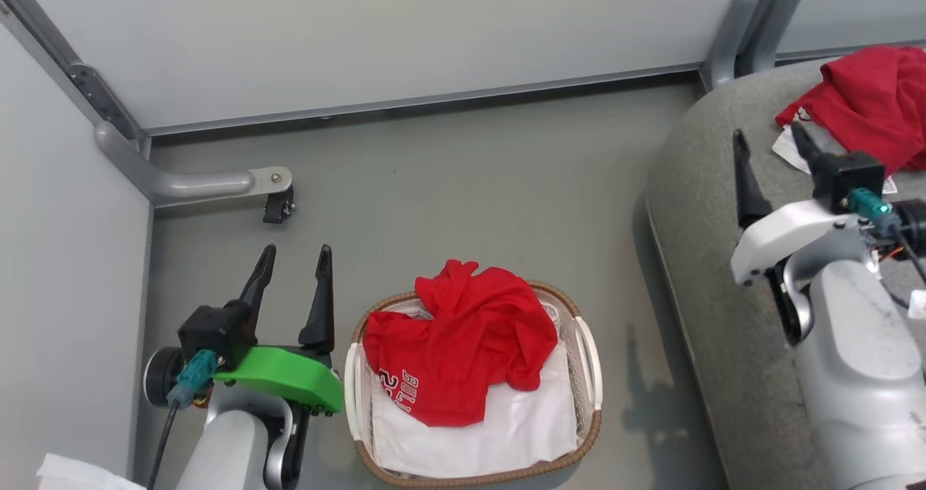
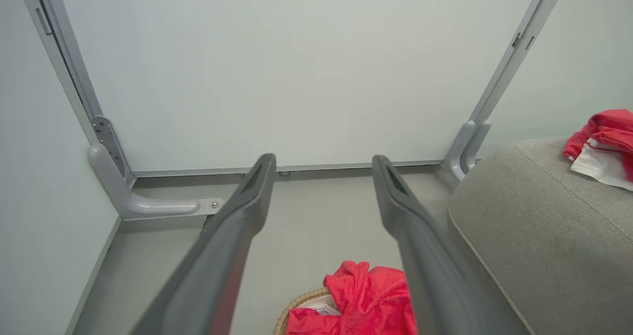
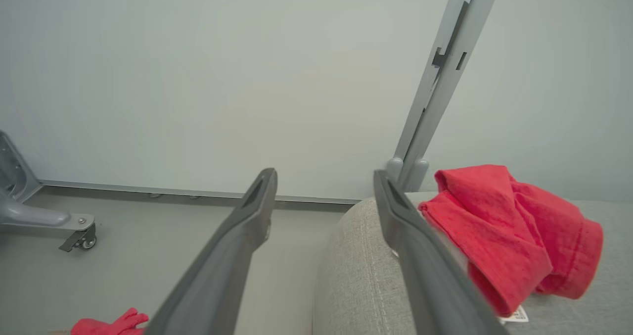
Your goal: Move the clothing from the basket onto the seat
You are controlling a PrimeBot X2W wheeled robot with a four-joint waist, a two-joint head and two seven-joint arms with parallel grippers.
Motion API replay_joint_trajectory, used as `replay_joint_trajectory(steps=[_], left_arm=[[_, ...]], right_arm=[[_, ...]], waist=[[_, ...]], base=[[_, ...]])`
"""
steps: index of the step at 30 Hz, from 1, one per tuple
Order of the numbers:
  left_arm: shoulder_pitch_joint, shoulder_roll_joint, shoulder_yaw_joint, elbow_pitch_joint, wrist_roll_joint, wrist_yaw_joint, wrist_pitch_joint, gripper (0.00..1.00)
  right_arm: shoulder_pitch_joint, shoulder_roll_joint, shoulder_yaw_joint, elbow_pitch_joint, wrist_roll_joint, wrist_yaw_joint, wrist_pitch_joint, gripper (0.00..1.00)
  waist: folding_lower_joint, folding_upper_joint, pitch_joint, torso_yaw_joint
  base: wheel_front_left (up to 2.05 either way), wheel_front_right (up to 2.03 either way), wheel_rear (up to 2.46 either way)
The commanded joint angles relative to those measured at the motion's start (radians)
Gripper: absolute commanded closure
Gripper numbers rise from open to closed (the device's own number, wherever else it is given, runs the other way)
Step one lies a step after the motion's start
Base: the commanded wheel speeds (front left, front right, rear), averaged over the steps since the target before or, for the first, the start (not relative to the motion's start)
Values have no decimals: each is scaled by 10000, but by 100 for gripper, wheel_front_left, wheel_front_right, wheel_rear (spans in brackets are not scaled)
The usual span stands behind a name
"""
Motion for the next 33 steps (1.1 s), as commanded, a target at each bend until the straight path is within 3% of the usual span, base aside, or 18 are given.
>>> replay_joint_trajectory(steps=[1,12,24,33], left_arm=[[265,-54,207,18,70,30,-4,0],[1533,-175,1088,-228,234,-38,-5,0],[2044,-178,794,-434,-104,-63,-5,0],[2113,-180,710,-458,-106,-24,-5,0]], right_arm=[[424,104,23,-172,141,-14,-45,0],[2458,709,688,-1606,858,-14,-45,0],[4004,710,853,-2320,1610,-14,-45,0],[4294,711,1055,-2411,1815,-14,-45,0]], waist=[[1,0,-324,264],[1,0,-829,386],[1,0,-1192,616],[1,0,-1237,531]], base=[[0,0,0],[0,0,0],[0,0,0],[0,0,0]])
